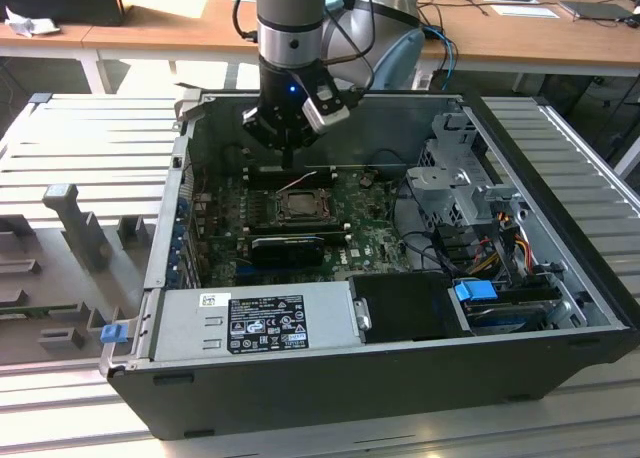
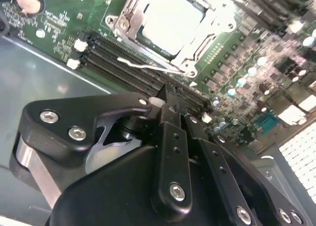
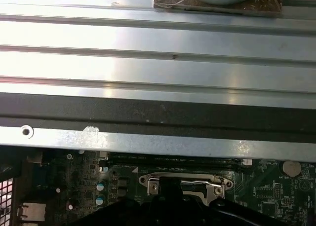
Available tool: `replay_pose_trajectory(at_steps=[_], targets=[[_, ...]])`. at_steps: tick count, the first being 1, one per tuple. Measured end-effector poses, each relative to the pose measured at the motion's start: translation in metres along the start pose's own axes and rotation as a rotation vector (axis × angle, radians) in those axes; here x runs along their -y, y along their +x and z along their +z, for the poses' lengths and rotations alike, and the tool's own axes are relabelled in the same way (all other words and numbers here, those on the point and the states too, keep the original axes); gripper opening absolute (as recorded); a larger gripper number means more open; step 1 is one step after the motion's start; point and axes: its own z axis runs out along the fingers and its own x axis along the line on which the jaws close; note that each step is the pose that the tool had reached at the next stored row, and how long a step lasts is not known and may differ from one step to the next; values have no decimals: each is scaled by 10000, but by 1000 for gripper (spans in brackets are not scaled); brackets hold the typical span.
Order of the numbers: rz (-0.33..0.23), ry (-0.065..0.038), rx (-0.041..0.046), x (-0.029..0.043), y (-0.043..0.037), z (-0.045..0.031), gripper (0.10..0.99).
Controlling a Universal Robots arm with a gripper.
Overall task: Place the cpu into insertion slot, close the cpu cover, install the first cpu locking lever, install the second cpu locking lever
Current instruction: 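Install the first cpu locking lever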
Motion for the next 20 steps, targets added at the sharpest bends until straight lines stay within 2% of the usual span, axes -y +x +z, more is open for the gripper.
replay_pose_trajectory(at_steps=[1, 4, 5, 8, 12, 15, 20], targets=[[1, -69, 5, 7, -5, 37, 106], [-97, -69, -4, 17, -45, 155, 106], [-118, -69, -9, 11, -99, 174, 106], [-126, -69, -10, 9, -137, 213, 106], [-271, -69, -8, 9, -146, 249, 106], [-306, -69, -6, 0, -213, 287, 106], [-289, -68, -6, 1, -267, 336, 106]])
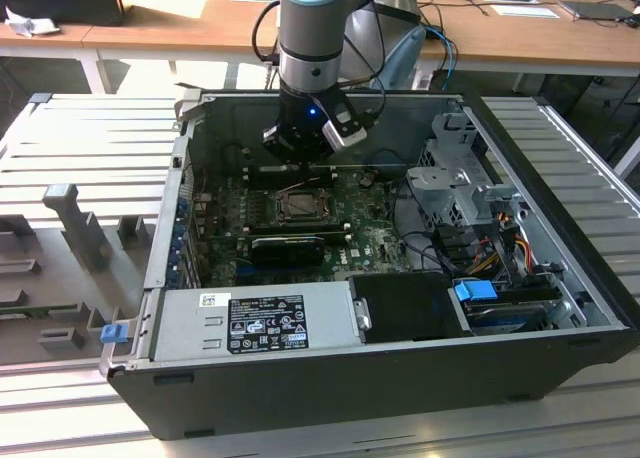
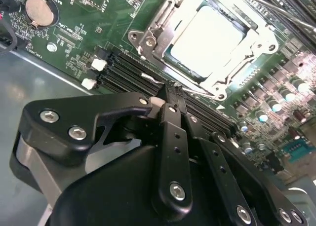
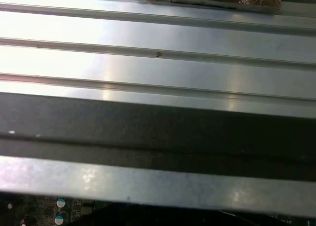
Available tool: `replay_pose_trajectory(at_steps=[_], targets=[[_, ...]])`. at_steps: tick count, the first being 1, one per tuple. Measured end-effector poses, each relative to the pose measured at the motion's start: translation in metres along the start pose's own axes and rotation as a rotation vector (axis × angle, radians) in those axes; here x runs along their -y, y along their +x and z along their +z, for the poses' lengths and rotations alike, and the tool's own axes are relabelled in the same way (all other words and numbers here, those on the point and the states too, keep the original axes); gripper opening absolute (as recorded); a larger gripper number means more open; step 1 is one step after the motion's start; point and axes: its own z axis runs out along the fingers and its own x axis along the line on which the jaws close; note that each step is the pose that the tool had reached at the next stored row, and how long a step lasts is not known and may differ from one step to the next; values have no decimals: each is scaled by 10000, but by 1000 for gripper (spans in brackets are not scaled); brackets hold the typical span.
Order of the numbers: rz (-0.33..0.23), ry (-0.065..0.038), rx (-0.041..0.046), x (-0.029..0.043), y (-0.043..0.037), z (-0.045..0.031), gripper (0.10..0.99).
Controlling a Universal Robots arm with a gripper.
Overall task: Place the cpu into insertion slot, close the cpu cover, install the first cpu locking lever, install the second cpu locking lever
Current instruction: 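Install the first cpu locking lever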
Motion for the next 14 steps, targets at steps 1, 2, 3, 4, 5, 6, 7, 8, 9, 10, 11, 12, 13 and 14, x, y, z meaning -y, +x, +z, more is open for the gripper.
replay_pose_trajectory(at_steps=[1, 2, 3, 4, 5, 6, 7, 8, 9, 10, 11, 12, 13, 14], targets=[[33, 0, 3, 1, -10, 7, 106], [173, 1, 14, 4, -32, 23, 106], [199, 1, 16, 6, -53, 36, 106], [200, 1, 17, 7, -58, 44, 106], [200, 2, 16, 9, -61, 58, 106], [199, 2, 17, 10, -68, 72, 106], [193, 1, 16, 11, -70, 79, 106], [185, 1, 16, 11, -71, 83, 106], [164, 2, 14, 12, -76, 88, 106], [157, 2, 13, 13, -83, 93, 106], [153, 1, 13, 14, -90, 98, 106], [152, 1, 13, 14, -93, 100, 106], [152, 1, 14, 15, -94, 104, 106], [152, 0, 14, 15, -95, 109, 106]])
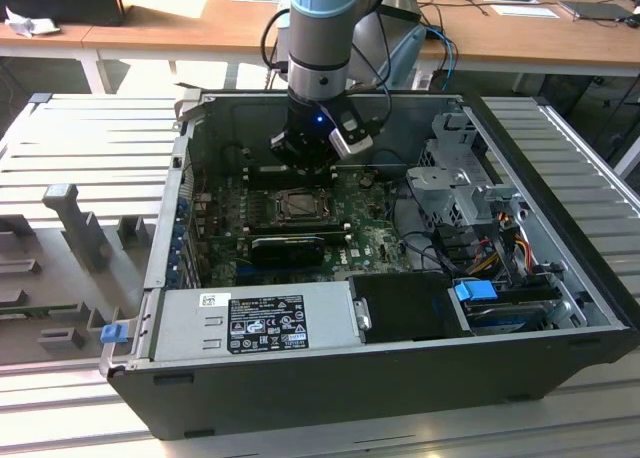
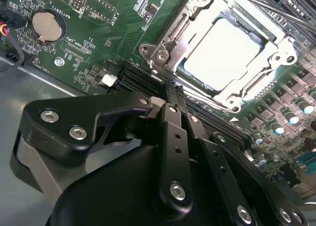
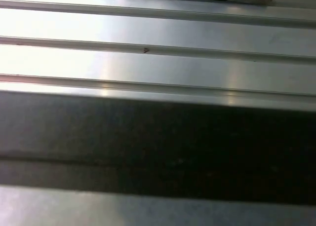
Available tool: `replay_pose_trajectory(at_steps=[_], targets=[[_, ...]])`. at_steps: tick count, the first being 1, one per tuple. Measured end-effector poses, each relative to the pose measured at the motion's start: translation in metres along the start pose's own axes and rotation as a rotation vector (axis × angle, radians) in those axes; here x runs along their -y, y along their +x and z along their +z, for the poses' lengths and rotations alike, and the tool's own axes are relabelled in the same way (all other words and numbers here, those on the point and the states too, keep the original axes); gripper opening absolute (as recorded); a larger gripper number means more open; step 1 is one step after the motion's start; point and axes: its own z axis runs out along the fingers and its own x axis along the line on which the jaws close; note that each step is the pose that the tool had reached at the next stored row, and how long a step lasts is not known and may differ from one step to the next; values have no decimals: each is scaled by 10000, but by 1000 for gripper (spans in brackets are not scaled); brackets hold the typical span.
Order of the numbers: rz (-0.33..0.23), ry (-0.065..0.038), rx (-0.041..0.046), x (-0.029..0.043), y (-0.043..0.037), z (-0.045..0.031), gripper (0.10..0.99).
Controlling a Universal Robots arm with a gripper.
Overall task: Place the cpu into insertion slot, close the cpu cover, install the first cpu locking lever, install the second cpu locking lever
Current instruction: 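Install the first cpu locking lever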
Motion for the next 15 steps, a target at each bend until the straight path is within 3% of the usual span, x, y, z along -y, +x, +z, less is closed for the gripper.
replay_pose_trajectory(at_steps=[15], targets=[[-3, 16, -1, 34, -5, 38, 106]])
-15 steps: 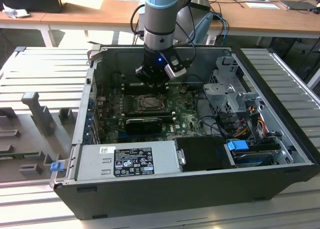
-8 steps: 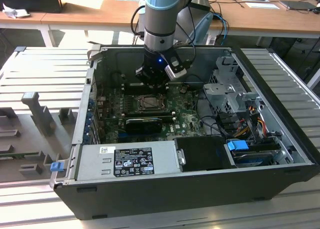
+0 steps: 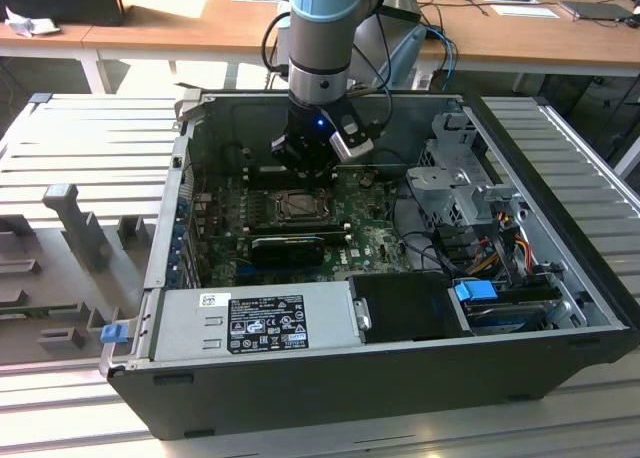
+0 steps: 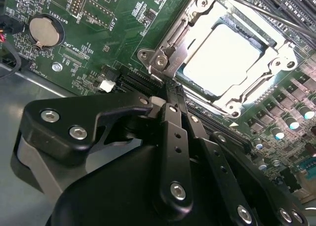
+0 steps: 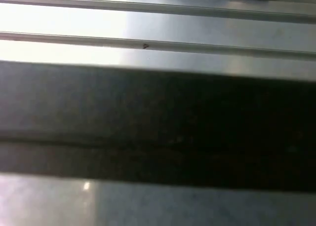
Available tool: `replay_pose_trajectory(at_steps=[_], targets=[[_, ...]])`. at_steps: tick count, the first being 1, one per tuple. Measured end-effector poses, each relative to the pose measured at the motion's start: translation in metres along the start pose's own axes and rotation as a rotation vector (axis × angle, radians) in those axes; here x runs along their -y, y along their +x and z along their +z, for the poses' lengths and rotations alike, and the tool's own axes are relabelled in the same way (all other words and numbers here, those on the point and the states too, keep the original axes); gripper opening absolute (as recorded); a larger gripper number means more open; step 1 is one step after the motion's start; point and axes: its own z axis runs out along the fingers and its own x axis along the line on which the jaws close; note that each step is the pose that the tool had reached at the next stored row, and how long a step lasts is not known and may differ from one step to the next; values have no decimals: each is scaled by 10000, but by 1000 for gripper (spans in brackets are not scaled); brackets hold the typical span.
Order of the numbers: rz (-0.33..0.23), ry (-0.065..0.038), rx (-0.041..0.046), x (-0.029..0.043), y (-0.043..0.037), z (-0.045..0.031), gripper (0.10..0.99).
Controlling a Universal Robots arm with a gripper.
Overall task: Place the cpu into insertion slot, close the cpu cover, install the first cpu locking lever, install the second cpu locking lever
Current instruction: 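Install the first cpu locking lever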
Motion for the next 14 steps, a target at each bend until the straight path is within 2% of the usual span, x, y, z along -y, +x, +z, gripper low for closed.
replay_pose_trajectory(at_steps=[3, 5, 8, 9, 10, 11, 14], targets=[[-1, -10, -1, 12, 1, 19, 106], [0, -129, 7, 15, 1, 24, 106], [0, -147, 12, 14, 0, 15, 106], [0, -140, 9, 11, 0, -26, 106], [0, -140, 9, 5, 0, -102, 106], [-1, -139, 9, 6, -3, -129, 106], [-1, -138, 8, 17, -2, -130, 106]])
